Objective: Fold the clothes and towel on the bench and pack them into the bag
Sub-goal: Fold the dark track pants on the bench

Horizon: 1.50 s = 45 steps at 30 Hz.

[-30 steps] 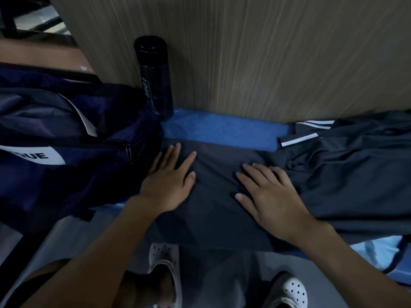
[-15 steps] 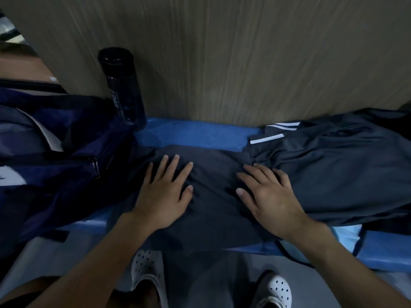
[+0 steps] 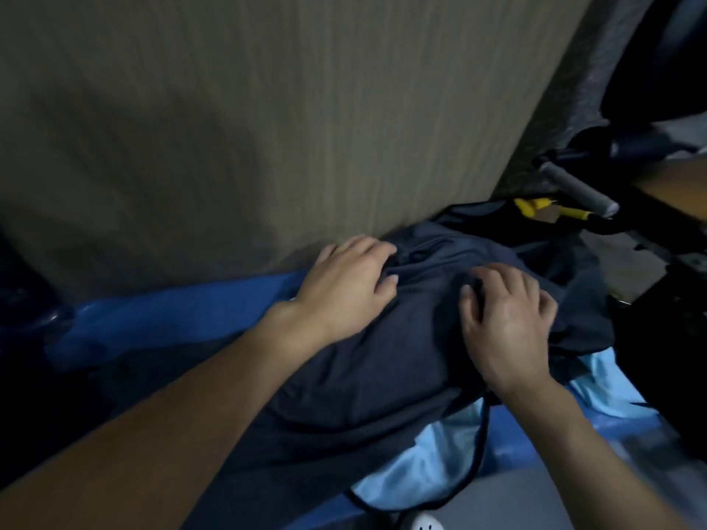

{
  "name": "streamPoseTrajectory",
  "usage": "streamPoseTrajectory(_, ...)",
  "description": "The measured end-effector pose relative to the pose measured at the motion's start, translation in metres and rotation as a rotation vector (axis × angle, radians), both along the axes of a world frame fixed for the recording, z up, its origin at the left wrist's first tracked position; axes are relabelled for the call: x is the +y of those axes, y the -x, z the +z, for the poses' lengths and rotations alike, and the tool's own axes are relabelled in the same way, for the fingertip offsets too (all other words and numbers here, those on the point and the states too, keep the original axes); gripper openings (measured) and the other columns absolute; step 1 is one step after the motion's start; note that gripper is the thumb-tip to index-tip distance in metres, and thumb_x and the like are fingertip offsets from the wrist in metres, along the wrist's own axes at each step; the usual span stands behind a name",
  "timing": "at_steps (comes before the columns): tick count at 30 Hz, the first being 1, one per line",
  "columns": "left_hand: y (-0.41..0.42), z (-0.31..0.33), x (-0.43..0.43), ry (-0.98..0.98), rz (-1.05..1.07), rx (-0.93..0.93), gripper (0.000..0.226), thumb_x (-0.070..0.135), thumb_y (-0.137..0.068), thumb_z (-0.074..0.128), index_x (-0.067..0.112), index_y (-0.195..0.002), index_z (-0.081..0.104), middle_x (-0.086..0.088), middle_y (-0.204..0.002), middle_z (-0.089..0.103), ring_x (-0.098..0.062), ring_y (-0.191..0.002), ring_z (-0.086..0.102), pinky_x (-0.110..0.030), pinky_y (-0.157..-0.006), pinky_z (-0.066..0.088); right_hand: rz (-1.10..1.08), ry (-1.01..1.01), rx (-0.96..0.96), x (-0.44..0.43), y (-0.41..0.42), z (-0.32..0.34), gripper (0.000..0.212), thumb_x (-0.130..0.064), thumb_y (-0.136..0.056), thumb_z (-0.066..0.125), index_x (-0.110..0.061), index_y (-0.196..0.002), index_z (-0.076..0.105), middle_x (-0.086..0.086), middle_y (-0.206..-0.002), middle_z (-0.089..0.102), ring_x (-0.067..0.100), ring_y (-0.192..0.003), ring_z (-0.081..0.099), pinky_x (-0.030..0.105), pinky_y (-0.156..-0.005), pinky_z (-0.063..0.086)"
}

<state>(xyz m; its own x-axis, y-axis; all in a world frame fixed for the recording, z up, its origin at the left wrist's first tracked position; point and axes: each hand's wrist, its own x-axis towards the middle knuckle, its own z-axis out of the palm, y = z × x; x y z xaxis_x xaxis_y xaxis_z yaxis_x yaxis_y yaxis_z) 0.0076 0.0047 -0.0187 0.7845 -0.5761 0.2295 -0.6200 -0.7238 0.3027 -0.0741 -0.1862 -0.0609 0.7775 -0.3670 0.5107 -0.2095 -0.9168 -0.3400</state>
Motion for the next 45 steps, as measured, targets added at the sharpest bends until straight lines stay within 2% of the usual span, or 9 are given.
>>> streamPoseTrajectory(4,-0.041,0.018,-0.063,0.043,-0.099,0.072,0.053,0.035,-0.097,0.057,0.014,-0.144,0.047,-0.003,-0.143,0.052,-0.023,-0.131,0.048,-0.043,-0.11,0.038,-0.239,-0.165,0.036,-0.044,0.001,0.002,0.041,-0.033,-0.093,0.056,-0.015,-0.129,0.054,0.011,-0.131,0.056,0.036,-0.123,0.045,0.051,-0.1,0.029)
streamPoseTrajectory(9,-0.065,0.018,-0.101,-0.14,-0.143,0.073,0.061,0.045,-0.096,0.058,0.019,-0.149,0.041,0.001,-0.142,0.05,-0.02,-0.134,0.043,-0.04,-0.112,0.031,-0.274,-0.211,0.148,-0.068,0.002,0.001,0.041,-0.04,-0.097,0.049,-0.018,-0.132,0.052,0.008,-0.125,0.058,0.033,-0.12,0.046,0.048,-0.096,0.028)
streamPoseTrajectory(16,-0.066,0.019,-0.122,-0.182,-0.14,0.027,0.022,0.041,-0.097,0.056,0.028,-0.112,0.067,0.002,-0.116,0.056,-0.021,-0.115,0.049,-0.046,-0.105,0.033,-0.231,-0.236,0.29,-0.081,0.01,0.003,0.028,-0.037,-0.095,0.053,-0.025,-0.119,0.062,0.004,-0.117,0.056,0.027,-0.115,0.044,0.04,-0.092,0.026)
streamPoseTrajectory(23,-0.058,0.023,-0.132,-0.099,-0.132,0.027,0.01,0.032,-0.101,0.049,0.03,-0.097,0.057,0.011,-0.095,0.065,-0.012,-0.105,0.055,-0.038,-0.105,0.022,-0.147,-0.308,0.09,-0.086,0.024,0.006,0.01,-0.025,-0.093,0.054,-0.023,-0.091,0.044,0.003,-0.08,0.064,0.028,-0.09,0.058,0.033,-0.081,0.018)
streamPoseTrajectory(29,-0.046,0.026,-0.165,-0.037,-0.234,0.112,0.01,0.035,-0.099,0.056,0.031,-0.097,0.065,0.014,-0.096,0.067,-0.006,-0.104,0.056,-0.041,-0.108,0.022,-0.312,-0.383,-0.029,-0.097,0.048,0.017,0.006,-0.025,-0.087,0.054,-0.02,-0.09,0.052,-0.001,-0.07,0.059,0.021,-0.075,0.047,0.029,-0.083,0.017)
streamPoseTrajectory(32,-0.036,0.014,-0.174,-0.048,-0.273,0.15,0.012,0.036,-0.098,0.057,0.032,-0.103,0.067,0.013,-0.104,0.066,-0.011,-0.109,0.052,-0.045,-0.107,0.024,-0.366,-0.361,0.113,-0.1,0.053,0.013,0.012,-0.027,-0.087,0.054,-0.021,-0.096,0.056,0.001,-0.078,0.065,0.026,-0.088,0.056,0.035,-0.084,0.02)
streamPoseTrajectory(36,-0.029,-0.002,-0.144,0.111,-0.223,0.036,0.025,0.036,-0.096,0.06,0.03,-0.12,0.063,0.013,-0.124,0.058,-0.012,-0.123,0.046,-0.04,-0.103,0.028,-0.352,-0.239,0.187,-0.094,0.047,0.003,0.022,-0.026,-0.083,0.063,-0.017,-0.102,0.059,0.008,-0.105,0.058,0.032,-0.105,0.047,0.042,-0.087,0.027)
streamPoseTrajectory(41,-0.035,-0.033,-0.051,0.315,-0.011,0.054,0.031,0.03,-0.094,0.056,0.023,-0.124,0.062,0.009,-0.124,0.058,-0.017,-0.118,0.055,-0.049,-0.102,0.044,-0.007,-0.079,-0.022,-0.063,0.021,0.007,0.026,-0.026,-0.083,0.06,-0.021,-0.108,0.061,0.0,-0.111,0.058,0.026,-0.111,0.049,0.043,-0.093,0.029)
streamPoseTrajectory(45,-0.039,-0.062,0.003,0.3,0.171,0.159,0.028,0.022,-0.095,0.063,0.017,-0.122,0.064,0.001,-0.123,0.062,-0.02,-0.117,0.057,-0.043,-0.103,0.044,0.218,0.033,0.004,-0.026,-0.001,0.01,0.034,-0.028,-0.085,0.055,-0.021,-0.118,0.06,-0.003,-0.124,0.056,0.022,-0.123,0.048,0.041,-0.103,0.027)
